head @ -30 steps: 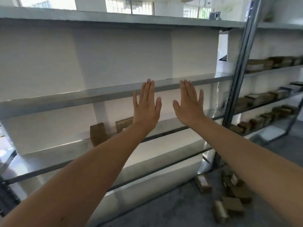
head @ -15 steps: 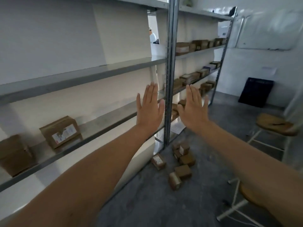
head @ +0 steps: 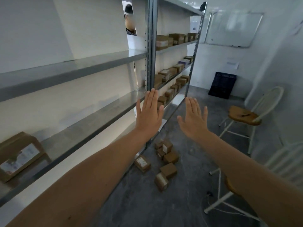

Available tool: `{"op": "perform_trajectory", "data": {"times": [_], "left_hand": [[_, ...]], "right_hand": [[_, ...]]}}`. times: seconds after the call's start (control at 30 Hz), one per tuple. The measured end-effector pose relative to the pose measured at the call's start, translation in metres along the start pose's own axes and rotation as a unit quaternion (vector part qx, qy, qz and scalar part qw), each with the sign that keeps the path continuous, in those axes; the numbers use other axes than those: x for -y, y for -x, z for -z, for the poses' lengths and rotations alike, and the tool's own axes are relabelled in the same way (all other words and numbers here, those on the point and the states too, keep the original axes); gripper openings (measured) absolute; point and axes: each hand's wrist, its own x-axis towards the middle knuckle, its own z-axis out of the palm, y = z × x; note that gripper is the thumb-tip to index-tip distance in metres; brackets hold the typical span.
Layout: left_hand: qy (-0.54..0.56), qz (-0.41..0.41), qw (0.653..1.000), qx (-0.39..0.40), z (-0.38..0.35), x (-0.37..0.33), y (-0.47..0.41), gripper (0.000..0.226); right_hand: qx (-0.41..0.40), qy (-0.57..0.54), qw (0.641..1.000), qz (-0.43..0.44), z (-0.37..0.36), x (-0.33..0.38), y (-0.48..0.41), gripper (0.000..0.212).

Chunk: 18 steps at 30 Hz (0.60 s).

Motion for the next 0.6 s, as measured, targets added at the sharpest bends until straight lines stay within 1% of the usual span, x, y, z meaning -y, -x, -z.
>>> {"op": "perform_trajectory", "data": {"times": [0.1,0.23,0.33,0.47,0.6], "left_hand": [[0.017,0.002,1.0,0.011,-0.007,0.029,-0.01,0.057],[0.029,0.033,0.999,0.024,-0.022,0.062,-0.022,0.058],[0.041,0.024,0.998,0.042,-0.035,0.078,-0.027,0.059],[0.054,0.007,0.996,0.07,-0.052,0.091,-0.031,0.06],[0.053,0.001,0.997,0.064,-0.077,0.09,-0.05,0.061]], "right_hand": [[0.007,0.004,1.0,-0.019,-0.018,0.017,-0.018,0.076],[0.026,0.021,0.998,-0.044,-0.046,0.04,-0.032,0.076],[0.04,0.021,0.998,-0.051,-0.063,0.05,-0.038,0.075],[0.046,0.009,0.997,-0.06,-0.076,0.046,-0.05,0.075],[0.052,-0.004,0.995,-0.081,-0.087,0.025,-0.063,0.075]]}}
